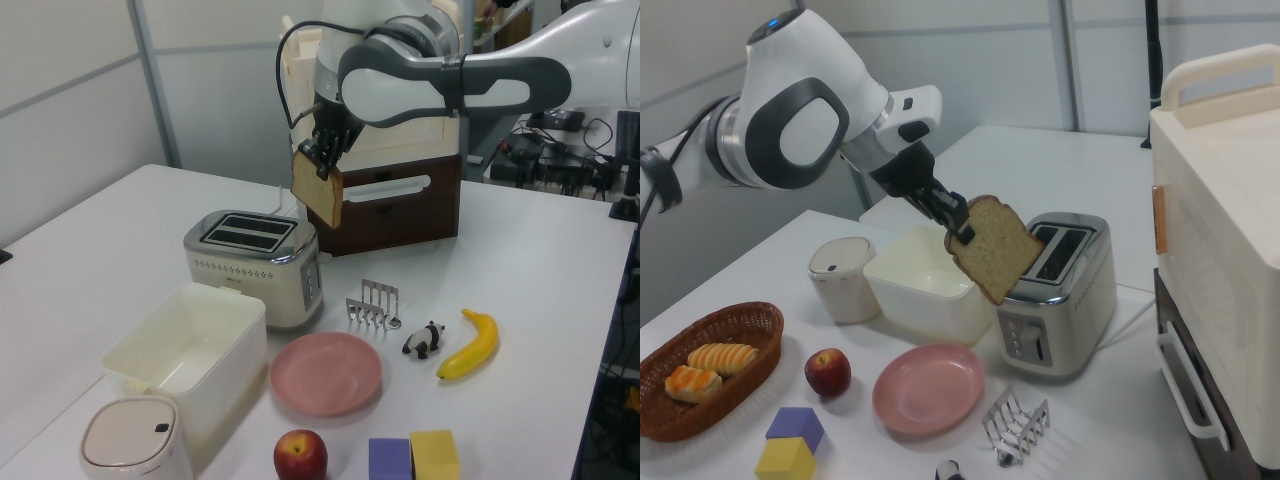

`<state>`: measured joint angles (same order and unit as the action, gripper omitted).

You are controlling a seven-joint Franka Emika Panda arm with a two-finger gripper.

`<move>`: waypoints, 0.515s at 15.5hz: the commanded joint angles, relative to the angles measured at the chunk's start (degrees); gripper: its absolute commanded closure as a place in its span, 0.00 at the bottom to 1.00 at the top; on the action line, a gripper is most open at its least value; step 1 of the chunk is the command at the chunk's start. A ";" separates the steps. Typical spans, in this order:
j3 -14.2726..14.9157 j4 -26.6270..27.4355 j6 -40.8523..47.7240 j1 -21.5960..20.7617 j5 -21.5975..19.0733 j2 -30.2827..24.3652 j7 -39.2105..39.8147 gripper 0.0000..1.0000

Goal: Put the bread in the toaster
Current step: 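Carry the held bread slice over the toaster slot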

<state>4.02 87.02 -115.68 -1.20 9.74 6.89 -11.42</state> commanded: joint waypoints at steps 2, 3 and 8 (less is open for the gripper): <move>0.20 -2.30 2.91 -0.55 -1.39 0.66 2.46 1.00; 0.20 -2.30 2.91 -0.55 -1.56 0.75 2.55 1.00; 0.37 -4.31 2.91 -0.55 -2.97 1.89 2.99 1.00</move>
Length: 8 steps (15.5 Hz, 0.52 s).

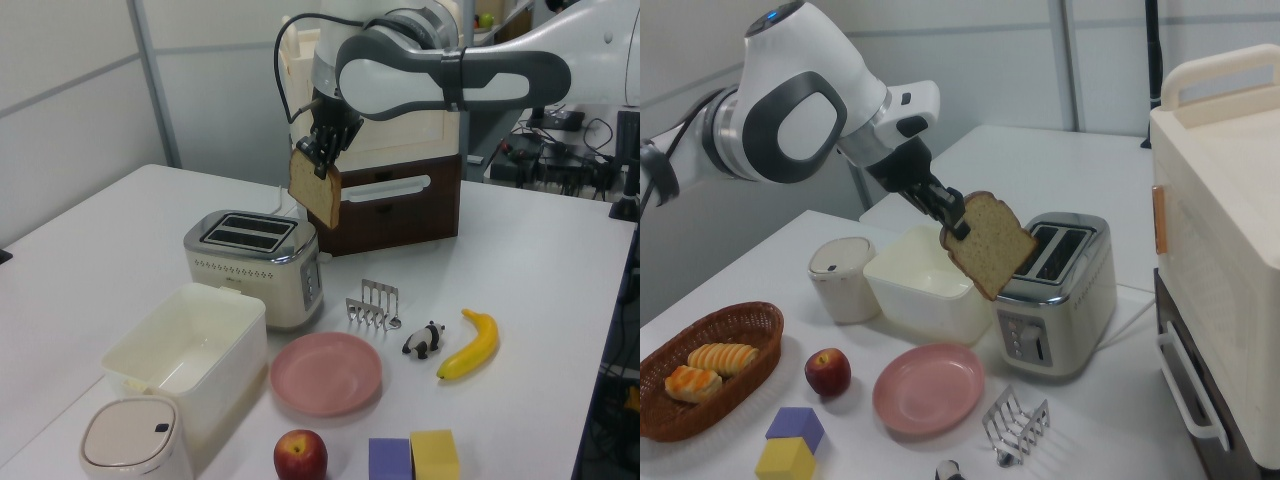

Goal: Put the bread in the toaster
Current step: 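Carry the held bread slice over the toaster slot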

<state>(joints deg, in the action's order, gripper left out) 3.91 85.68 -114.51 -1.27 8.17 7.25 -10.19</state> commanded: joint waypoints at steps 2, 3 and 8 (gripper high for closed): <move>0.40 -3.59 1.58 -0.49 -1.31 1.97 1.84 1.00; 0.40 -3.85 1.31 -0.49 -1.40 2.06 2.02 1.00; 0.31 -6.84 1.14 -0.57 -1.57 4.26 3.34 1.00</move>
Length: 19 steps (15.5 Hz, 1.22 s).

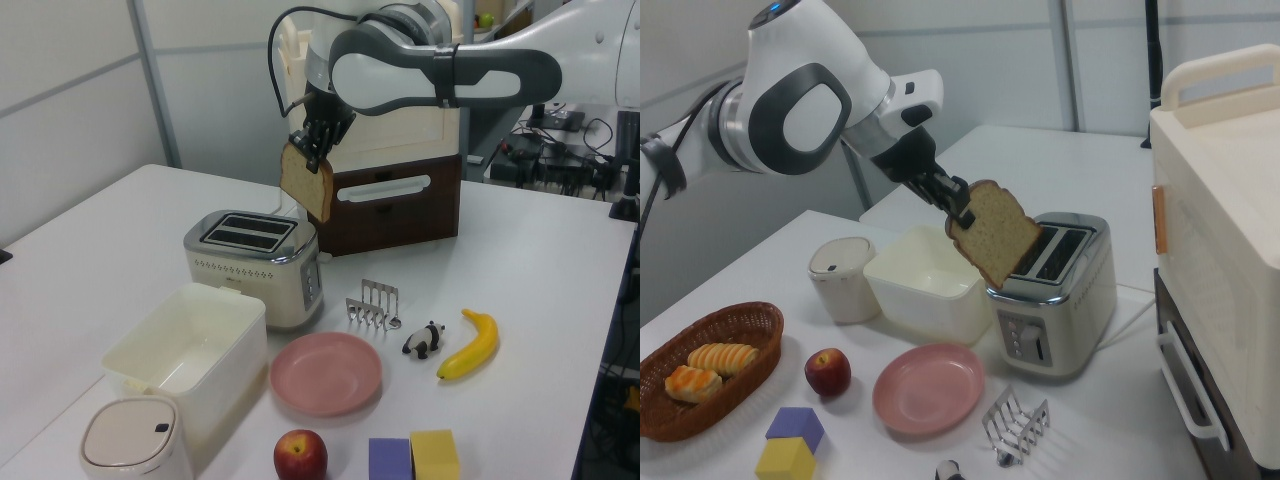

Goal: Put the bread in the toaster
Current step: 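Carry the held bread slice over the toaster slot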

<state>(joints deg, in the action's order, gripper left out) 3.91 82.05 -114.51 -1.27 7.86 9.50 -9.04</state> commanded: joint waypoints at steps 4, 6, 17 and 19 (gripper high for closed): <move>0.05 -4.35 1.75 -1.09 -1.27 2.28 2.27 1.00; 0.05 -6.63 2.71 -1.54 -1.36 3.94 2.36 1.00; 1.10 -14.11 4.92 -5.41 -3.20 12.03 2.62 1.00; 1.45 -14.38 4.13 -5.41 -3.21 12.21 2.71 1.00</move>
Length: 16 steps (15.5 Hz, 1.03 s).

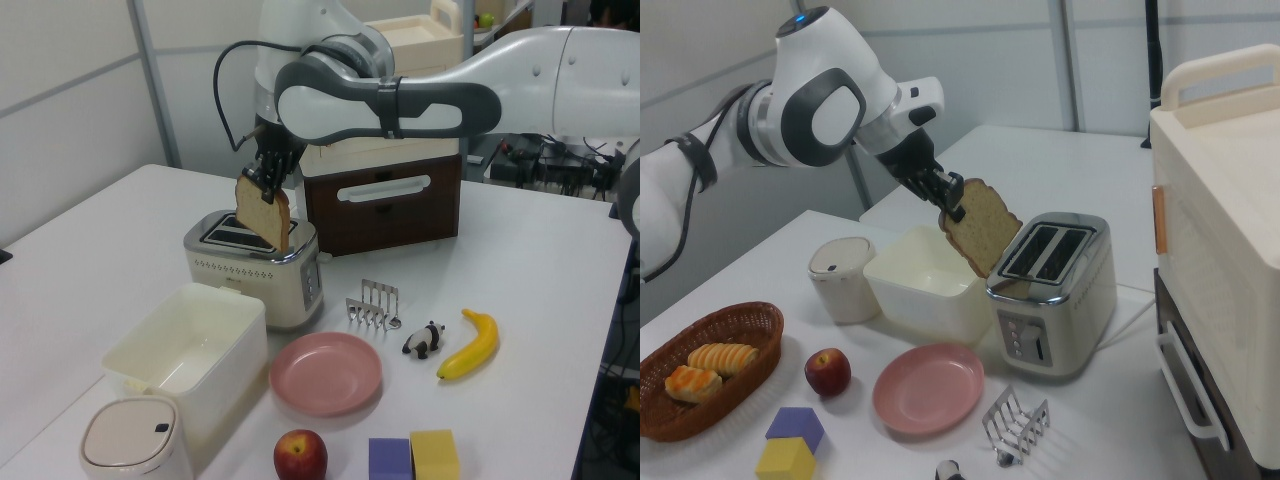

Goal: Put the bread in the toaster
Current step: 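Carry the held bread slice over the toaster slot, then lower the bread slice edge-first into the toaster slot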

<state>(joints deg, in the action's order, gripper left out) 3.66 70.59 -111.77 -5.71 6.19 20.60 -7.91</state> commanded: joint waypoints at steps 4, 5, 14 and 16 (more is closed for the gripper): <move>2.75 -3.96 -2.13 -0.80 -1.53 1.19 1.67 1.00; 3.10 -3.88 -3.10 -0.71 -1.53 1.28 1.67 1.00; 3.72 -3.61 -8.81 -0.53 -1.53 3.48 2.37 1.00; 3.63 -2.92 -9.43 -0.62 -1.44 3.57 2.81 1.00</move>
<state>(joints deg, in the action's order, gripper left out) 6.19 67.47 -119.35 -5.57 6.04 23.81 -7.20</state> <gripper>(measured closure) 0.899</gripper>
